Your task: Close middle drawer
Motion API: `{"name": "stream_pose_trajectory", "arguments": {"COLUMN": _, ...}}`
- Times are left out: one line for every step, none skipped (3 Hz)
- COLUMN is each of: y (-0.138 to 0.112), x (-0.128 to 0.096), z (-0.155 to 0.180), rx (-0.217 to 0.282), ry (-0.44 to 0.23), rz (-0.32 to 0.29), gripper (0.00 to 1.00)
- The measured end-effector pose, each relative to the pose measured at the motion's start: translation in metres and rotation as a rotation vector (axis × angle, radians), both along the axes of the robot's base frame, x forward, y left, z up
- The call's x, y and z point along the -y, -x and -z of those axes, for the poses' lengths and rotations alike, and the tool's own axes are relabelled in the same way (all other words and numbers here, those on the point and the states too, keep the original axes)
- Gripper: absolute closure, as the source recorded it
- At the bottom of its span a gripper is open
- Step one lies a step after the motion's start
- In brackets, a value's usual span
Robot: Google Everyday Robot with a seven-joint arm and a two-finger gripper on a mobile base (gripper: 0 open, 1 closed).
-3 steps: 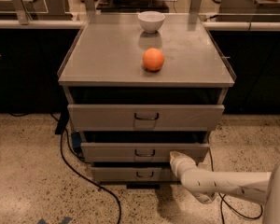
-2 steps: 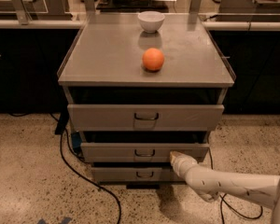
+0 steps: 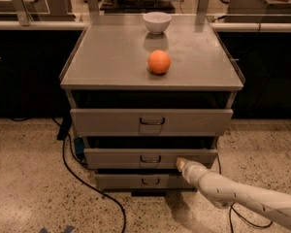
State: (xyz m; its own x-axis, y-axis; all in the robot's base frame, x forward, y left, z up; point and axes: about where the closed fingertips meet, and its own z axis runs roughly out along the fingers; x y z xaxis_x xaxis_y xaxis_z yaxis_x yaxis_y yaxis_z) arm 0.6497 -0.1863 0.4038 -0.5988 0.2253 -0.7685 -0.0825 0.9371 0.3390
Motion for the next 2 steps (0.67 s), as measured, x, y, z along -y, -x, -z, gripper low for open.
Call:
{"name": "stream_pose_trajectory", "arguments": {"y": -0.0099, "x": -0.0089, "z": -0.0036, "rx": 0.002, "ry": 0.022, "rz": -0.034, "gripper": 1.00}}
{"name": "stream_pose_trajectory", "arguments": {"y": -0.0099, "x": -0.0089, "z": -0.0036, "rx": 0.002, "ry": 0.022, "rz": -0.034, "gripper": 1.00}}
